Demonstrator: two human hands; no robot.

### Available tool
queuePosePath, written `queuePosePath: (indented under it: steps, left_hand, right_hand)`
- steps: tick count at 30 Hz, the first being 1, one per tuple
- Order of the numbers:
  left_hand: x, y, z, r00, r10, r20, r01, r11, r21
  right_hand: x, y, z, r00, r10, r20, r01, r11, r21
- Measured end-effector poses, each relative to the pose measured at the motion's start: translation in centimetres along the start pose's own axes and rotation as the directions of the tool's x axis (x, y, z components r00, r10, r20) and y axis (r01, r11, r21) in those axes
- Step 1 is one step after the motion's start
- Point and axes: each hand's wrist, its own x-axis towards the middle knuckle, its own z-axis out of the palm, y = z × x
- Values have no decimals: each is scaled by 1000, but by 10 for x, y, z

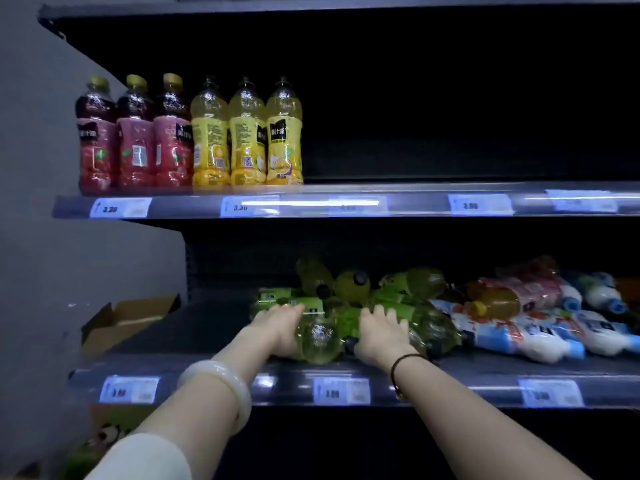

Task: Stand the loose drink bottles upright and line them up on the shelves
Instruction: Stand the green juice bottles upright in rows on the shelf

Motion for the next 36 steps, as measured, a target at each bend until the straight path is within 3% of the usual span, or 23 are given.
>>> queuePosePath:
  steps: [3,8,14,16,21,26,29,33,36]
  left_hand:
    - [19,-4,2,996,61,59,-65,996,67]
    - [45,-14,11,990,94,107,-101,993,67]
    - [44,-26,14,986,166,9,-164,979,-120]
    - [43,-29,8,987,156,-28,-157,944,-290]
    - [40,-27,-6,990,16,-142,-115,680,-724]
    - [38,-25,3,991,-91,-98,-46,458,-888]
    - [36,-36,11,989,-146,-21,30,338,-941]
    - [37,-46,22,985,-173,8,49,232,-972]
    - [35,-47,22,988,-151,5,38,217,-975]
  right_hand:
    - [15,2,6,997,71,-29,-76,962,-262]
    - [41,6,1,961,244,126,-198,933,-299]
    - [39,19,-16,968,189,164,-135,947,-291]
    - [38,18,-28,978,157,137,-105,938,-331]
    - [41,14,-45,980,-189,-55,139,860,-491]
    - [52,4,-41,807,-569,-156,336,661,-671]
    - [55,2,-30,740,-654,-156,364,585,-725]
    - [62,-7,-11,689,-686,-231,401,628,-667]
    - [60,-3,-11,713,-670,-206,474,678,-562]
